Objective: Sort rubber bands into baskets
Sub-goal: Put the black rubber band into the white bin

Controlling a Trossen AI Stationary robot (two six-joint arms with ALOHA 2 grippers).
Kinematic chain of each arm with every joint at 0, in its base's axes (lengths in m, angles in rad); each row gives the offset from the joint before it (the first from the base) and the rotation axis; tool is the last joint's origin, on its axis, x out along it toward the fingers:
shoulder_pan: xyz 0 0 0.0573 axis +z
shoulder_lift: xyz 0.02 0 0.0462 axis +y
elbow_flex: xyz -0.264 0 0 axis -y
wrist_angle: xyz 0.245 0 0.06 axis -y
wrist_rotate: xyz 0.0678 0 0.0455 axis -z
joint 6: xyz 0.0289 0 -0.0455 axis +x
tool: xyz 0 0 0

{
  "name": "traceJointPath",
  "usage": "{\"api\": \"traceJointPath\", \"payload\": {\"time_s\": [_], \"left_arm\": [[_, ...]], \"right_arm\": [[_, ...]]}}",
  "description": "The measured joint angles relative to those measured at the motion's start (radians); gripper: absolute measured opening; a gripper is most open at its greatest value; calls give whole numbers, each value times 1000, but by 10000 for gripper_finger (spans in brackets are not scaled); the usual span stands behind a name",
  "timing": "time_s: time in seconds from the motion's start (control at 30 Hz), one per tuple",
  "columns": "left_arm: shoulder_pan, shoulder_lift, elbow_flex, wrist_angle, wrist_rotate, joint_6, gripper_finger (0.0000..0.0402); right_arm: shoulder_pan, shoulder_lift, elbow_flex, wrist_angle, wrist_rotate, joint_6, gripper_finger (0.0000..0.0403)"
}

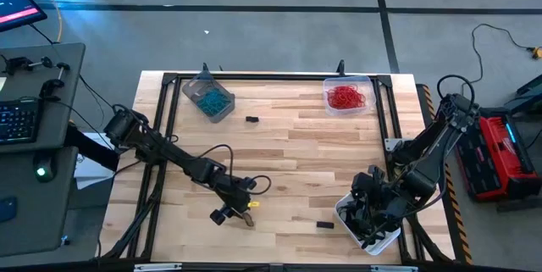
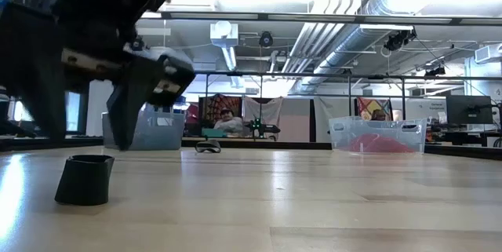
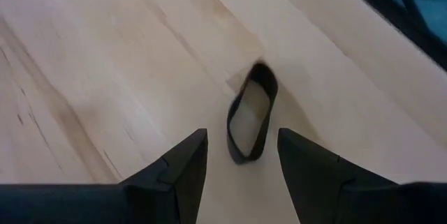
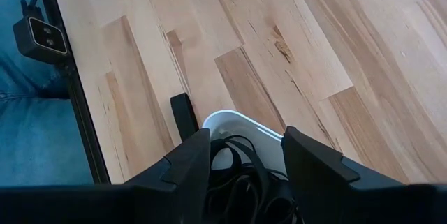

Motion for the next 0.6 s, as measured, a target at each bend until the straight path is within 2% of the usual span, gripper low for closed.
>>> {"api": "traceJointPath", "payload": {"time_s": [0.3,0.6], "left_arm": [[2,4,-70,123,2,-35,160],[3,61,-70,151,17,-26,58]], "right_arm": [[0,0,0,0,0,-3,169],[0,0,0,0,-2,-3,169]]}}
